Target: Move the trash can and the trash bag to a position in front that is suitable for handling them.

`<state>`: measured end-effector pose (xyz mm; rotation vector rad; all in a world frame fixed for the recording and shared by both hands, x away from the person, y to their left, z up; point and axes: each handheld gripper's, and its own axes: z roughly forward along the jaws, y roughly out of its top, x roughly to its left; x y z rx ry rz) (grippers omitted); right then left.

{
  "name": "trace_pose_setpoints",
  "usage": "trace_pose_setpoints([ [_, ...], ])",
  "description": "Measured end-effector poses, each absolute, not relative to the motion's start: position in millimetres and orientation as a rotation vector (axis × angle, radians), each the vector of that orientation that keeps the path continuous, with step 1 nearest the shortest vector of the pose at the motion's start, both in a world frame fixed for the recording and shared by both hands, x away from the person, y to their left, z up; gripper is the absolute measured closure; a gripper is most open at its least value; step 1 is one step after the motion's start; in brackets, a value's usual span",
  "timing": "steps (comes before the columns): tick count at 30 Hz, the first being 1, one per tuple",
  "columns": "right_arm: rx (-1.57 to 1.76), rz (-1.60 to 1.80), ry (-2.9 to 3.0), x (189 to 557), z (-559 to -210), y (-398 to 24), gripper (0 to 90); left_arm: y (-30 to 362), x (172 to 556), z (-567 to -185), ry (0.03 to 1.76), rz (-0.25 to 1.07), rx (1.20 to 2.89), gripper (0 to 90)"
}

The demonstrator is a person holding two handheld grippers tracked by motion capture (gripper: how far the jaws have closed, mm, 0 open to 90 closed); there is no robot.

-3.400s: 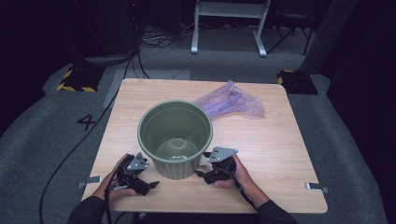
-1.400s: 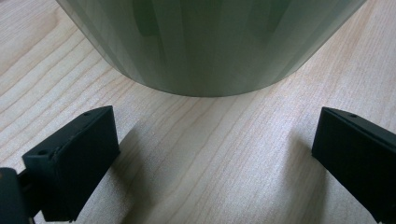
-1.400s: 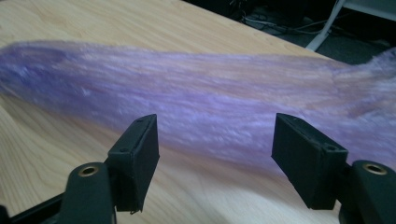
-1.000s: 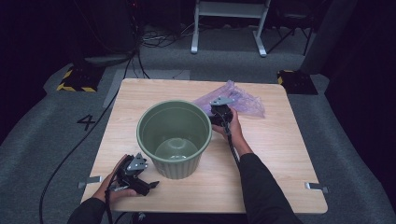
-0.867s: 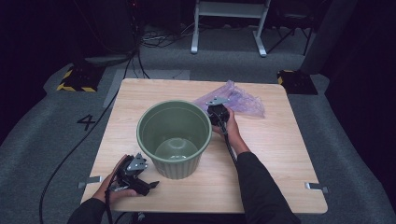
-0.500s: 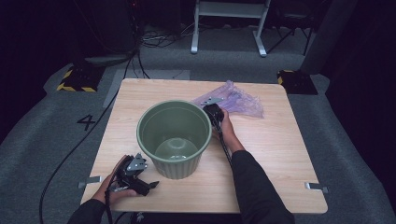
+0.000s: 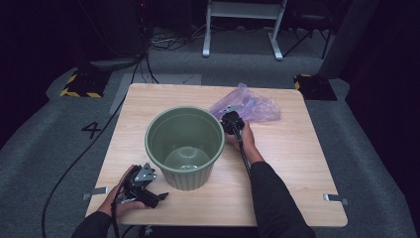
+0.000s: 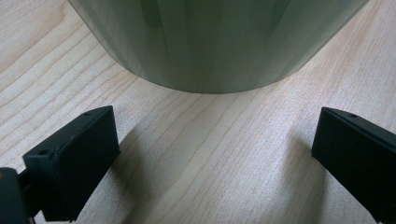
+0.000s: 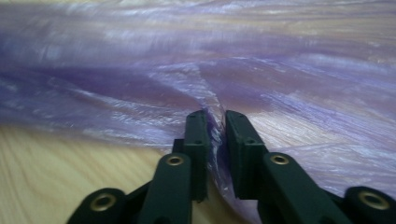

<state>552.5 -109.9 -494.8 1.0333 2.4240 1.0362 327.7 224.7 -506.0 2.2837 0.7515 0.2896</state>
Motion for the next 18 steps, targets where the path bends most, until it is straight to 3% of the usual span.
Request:
trace_pose_setpoints([
  [10, 1.076, 1.023, 2.373, 519, -496, -171, 81.8, 225, 328, -506, 0.751, 0.289, 2.284, 0.4],
  [18, 1.009, 0.992, 2.398, 489, -494, -197, 84.6, 225, 329, -506, 0.741, 0.284, 2.287, 0.2],
])
